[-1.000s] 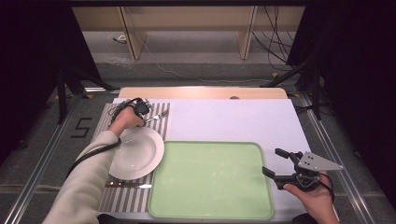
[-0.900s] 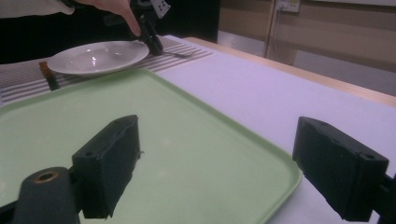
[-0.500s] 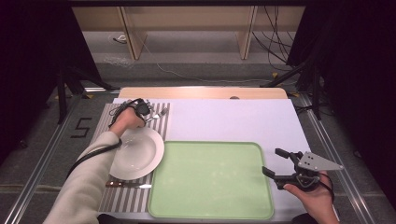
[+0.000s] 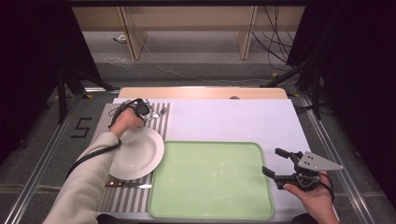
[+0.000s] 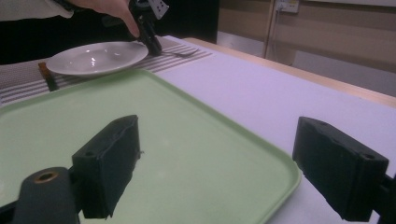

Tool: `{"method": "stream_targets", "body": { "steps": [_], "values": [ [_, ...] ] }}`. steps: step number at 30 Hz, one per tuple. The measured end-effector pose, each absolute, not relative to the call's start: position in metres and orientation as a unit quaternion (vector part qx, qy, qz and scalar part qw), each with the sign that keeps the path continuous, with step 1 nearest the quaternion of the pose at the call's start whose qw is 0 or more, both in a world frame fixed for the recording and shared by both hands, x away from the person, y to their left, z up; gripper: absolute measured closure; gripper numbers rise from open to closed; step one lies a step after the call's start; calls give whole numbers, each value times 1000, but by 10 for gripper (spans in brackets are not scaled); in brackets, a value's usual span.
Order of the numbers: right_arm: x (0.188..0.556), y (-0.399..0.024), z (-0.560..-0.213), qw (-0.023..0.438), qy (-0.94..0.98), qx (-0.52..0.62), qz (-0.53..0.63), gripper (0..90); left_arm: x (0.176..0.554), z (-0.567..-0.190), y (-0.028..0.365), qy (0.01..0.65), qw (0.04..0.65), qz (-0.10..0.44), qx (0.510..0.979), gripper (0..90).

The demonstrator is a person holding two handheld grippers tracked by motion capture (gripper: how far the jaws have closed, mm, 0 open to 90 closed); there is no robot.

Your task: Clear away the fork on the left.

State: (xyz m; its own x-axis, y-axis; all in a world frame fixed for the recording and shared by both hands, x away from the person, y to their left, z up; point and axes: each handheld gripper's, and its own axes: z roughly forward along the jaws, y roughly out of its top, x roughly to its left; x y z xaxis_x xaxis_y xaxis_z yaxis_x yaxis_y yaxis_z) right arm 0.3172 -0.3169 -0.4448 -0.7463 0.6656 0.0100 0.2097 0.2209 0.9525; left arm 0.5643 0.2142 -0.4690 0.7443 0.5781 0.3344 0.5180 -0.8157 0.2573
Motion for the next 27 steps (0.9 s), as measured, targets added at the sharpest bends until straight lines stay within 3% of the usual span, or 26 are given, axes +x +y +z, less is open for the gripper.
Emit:
{"method": "stream_targets", "body": {
  "steps": [27],
  "values": [
    [317, -317, -445, 207, 754, 290, 551, 161, 561, -448, 210, 289, 85, 237, 924, 768]
  ]
}}
